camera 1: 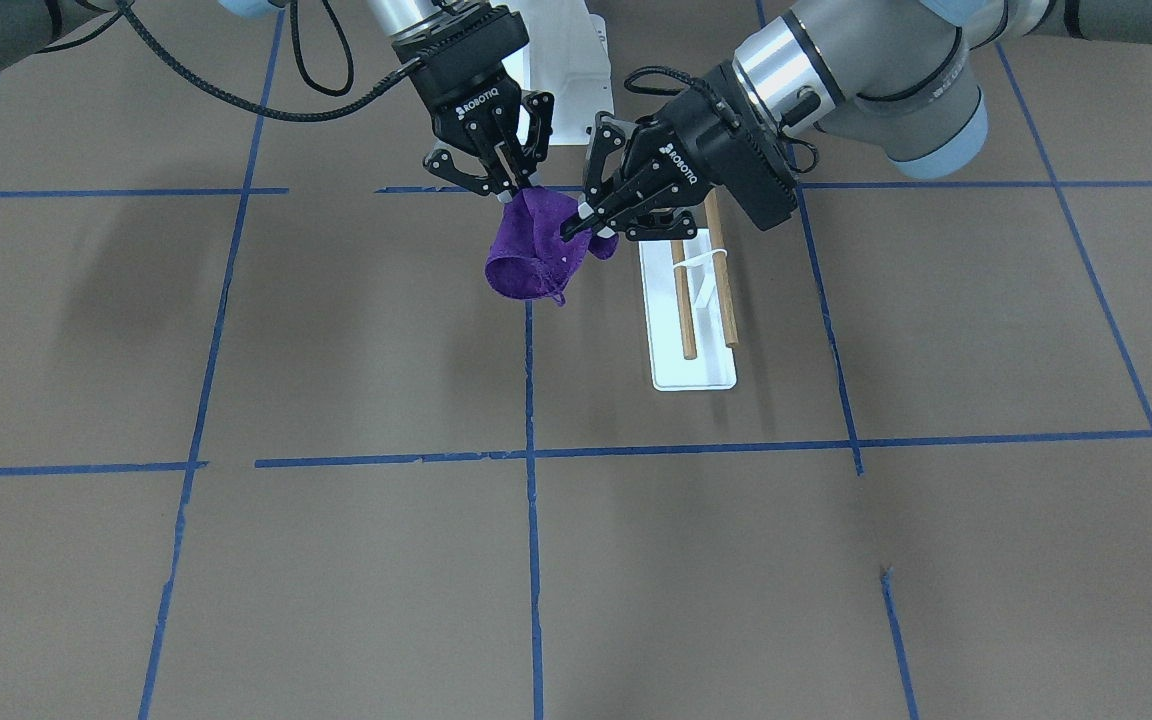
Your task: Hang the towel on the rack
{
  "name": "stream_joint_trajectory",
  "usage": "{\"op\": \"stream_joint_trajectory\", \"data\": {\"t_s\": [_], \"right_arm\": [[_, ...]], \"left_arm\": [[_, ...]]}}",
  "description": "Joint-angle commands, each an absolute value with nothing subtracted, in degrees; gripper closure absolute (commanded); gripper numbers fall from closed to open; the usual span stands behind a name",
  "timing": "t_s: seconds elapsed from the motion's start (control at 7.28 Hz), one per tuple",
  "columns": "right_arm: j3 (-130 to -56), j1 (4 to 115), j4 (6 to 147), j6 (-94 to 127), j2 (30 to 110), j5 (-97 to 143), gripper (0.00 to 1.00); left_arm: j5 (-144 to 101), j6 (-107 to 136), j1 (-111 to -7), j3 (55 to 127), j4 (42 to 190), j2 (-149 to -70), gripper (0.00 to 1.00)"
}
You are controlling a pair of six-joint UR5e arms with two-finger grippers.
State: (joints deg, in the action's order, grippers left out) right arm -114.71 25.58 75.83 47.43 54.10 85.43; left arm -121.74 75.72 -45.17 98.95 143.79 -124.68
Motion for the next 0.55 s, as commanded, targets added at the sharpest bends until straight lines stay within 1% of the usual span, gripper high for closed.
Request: {"op": "stream_joint_trajectory", "data": {"t_s": [0.0, 0.14, 0.41], "right_arm": [[-115.2, 25.1, 75.7, 47.7, 54.5, 84.9, 0.28], [-116.4, 25.0, 75.8, 48.2, 54.8, 84.8, 0.0], [-117.2, 25.0, 75.8, 48.2, 55.5, 85.1, 0.0]], "left_arm": [[-122.3, 75.8, -45.2, 100.3, 143.5, -124.5, 1.0], [-124.0, 75.8, -45.2, 100.4, 142.8, -124.6, 1.0], [-124.2, 75.8, -45.2, 100.4, 142.8, -124.5, 1.0]]}}
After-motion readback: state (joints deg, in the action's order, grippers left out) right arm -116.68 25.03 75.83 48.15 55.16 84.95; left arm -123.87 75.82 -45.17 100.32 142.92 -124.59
